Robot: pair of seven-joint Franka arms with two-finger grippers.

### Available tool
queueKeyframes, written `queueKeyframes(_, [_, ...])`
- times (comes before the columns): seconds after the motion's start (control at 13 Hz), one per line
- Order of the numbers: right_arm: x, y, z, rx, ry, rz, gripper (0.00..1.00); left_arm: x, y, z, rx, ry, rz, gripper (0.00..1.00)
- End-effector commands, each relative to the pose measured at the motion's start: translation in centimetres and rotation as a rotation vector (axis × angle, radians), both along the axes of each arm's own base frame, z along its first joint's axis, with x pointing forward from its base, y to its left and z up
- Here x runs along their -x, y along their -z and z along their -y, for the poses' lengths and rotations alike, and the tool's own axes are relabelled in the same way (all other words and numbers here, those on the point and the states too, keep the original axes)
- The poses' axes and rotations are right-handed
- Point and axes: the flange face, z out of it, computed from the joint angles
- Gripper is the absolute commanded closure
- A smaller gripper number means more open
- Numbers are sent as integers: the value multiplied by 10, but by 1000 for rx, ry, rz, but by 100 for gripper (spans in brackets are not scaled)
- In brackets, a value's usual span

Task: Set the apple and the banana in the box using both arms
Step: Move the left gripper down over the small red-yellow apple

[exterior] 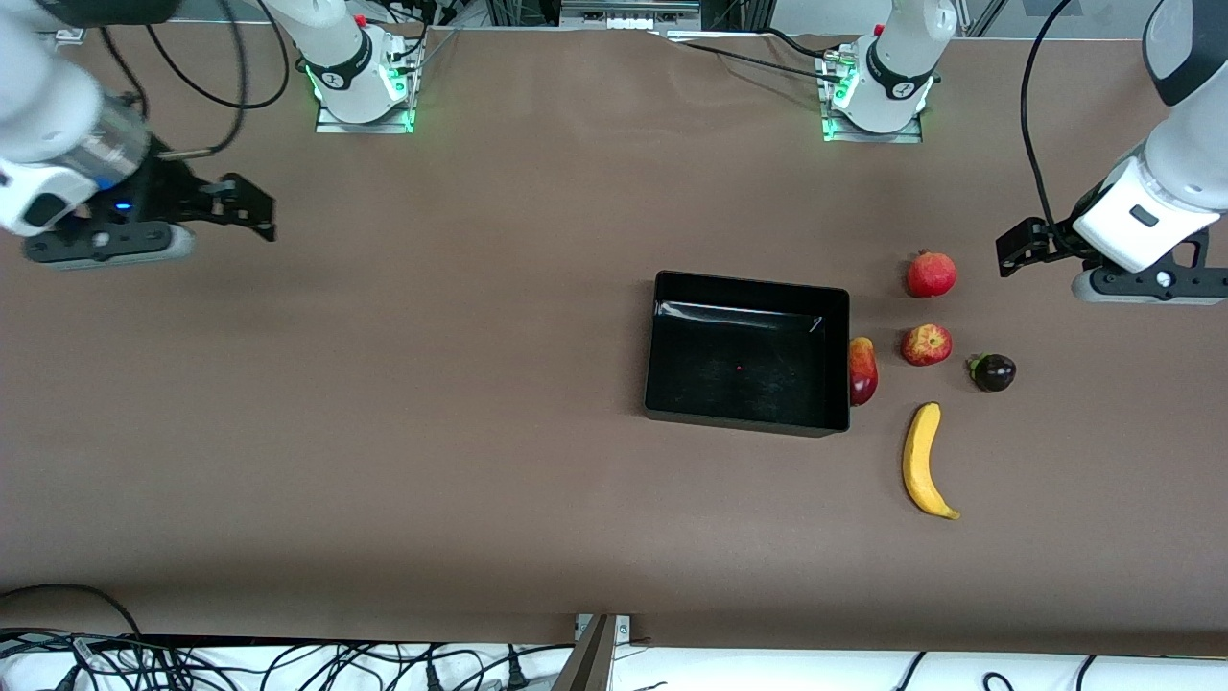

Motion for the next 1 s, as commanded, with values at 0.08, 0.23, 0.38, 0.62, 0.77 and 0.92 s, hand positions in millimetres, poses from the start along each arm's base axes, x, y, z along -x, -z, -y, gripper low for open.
queueKeyframes(0.08, [7, -7, 29, 7, -20, 12, 0, -22, 54, 16, 10, 37, -74, 0])
queueKeyframes(0.23, [5, -10, 29, 4, -12, 21, 0, -36, 91, 17, 24, 41, -100, 0])
queueKeyframes(0.38, [2, -9, 29, 3, -7, 24, 0, -51, 143, 11, 26, 26, -143, 0])
queueKeyframes(0.62, [-4, -1, 35, 40, -10, 14, 0, -47, 215, -35, 42, 2, -187, 0])
queueKeyframes(0.77, [-3, -17, 36, 57, -13, 41, 0, -26, 256, -50, 56, 47, -144, 0])
queueKeyframes(0.92, [-5, -16, 37, 58, -10, 44, 0, -19, 281, -57, 65, 65, -89, 0])
